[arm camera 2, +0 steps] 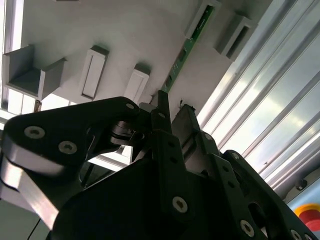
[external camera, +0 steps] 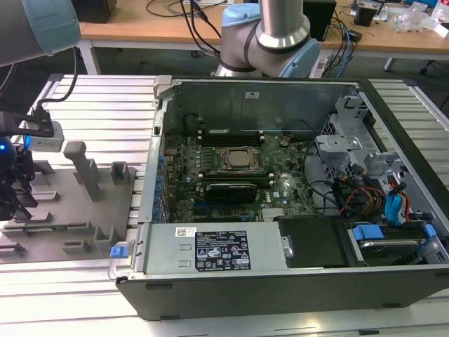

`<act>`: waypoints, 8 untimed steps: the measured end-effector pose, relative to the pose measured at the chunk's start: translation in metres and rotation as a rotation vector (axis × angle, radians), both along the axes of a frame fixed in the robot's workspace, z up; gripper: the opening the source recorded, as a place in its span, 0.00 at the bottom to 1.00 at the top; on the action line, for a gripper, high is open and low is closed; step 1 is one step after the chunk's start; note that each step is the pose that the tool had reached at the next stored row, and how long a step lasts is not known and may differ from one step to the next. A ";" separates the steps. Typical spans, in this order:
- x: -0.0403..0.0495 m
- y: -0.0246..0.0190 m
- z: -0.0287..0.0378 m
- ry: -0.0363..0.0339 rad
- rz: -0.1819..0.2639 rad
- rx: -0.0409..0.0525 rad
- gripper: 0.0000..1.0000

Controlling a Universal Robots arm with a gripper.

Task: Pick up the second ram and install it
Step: 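Pick up the second ram and move it above second insertion slot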

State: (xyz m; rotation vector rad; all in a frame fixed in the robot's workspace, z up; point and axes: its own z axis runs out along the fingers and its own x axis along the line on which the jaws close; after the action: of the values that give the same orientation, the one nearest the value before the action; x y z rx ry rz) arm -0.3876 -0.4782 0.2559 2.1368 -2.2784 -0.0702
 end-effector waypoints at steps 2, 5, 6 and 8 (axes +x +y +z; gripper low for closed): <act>0.0000 0.0000 -0.0017 0.0000 0.000 0.0000 0.30; 0.0000 0.0000 -0.0050 0.0000 0.000 0.0000 0.30; 0.0000 0.0000 -0.0078 0.0000 0.000 0.0000 0.30; -0.0001 -0.0005 -0.0112 0.0002 0.000 -0.0001 0.30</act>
State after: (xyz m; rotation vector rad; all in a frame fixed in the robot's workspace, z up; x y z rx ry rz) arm -0.3877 -0.4786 0.2447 2.1369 -2.2781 -0.0702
